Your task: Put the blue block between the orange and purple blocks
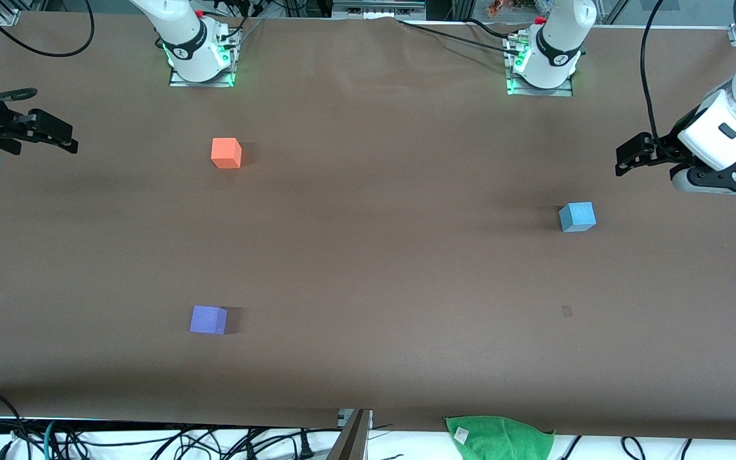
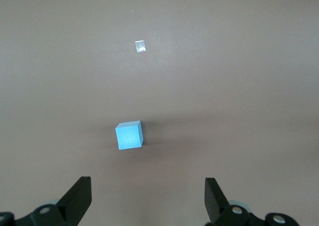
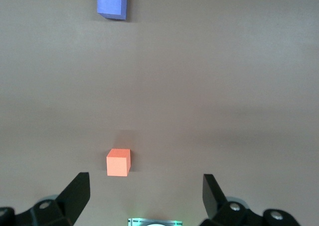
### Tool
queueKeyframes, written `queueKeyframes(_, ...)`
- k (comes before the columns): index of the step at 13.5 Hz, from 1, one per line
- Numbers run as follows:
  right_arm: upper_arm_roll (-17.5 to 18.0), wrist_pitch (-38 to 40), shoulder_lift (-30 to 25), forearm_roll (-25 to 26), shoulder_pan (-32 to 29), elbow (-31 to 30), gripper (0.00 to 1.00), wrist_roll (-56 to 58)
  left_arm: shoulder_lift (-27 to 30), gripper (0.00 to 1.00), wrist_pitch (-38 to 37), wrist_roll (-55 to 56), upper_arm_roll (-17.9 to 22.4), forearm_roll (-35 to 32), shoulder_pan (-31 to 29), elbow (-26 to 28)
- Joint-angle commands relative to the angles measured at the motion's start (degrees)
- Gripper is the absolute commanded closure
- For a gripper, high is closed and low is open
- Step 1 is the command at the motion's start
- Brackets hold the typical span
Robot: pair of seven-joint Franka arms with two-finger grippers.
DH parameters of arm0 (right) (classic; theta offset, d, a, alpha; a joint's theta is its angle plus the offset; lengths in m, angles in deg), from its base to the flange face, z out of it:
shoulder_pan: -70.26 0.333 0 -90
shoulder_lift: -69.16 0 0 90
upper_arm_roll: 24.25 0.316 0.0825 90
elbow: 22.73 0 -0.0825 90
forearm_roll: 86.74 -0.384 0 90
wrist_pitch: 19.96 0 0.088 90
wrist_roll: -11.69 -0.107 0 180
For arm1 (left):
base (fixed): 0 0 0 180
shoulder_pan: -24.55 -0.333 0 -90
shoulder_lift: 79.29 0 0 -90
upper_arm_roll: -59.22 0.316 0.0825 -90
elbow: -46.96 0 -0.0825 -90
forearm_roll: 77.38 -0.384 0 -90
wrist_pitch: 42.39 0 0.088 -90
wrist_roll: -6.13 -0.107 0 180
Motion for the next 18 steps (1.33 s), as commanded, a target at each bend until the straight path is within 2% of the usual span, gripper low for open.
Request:
queueKeyframes(1, 0.0, 0.2, 0.2, -0.7, -0.3, 0.7, 0.0, 1.2, -0.1, 0.0, -0.9, 0.3, -0.1, -1.6, 0.4, -1.2)
queueKeyframes(12, 0.0, 0.2, 0.2, -0.7, -0.3, 0.7, 0.0, 1.2, -0.5, 0.0, -2.8, 0.6, 0.1, -1.6, -0.3, -1.9)
queueKeyframes(18, 0.0, 0.1, 0.2, -0.7, -0.4, 0.6, 0.0, 1.2, -2.0, 0.0, -3.1, 0.4, 0.4, -1.2, -1.7, 0.1)
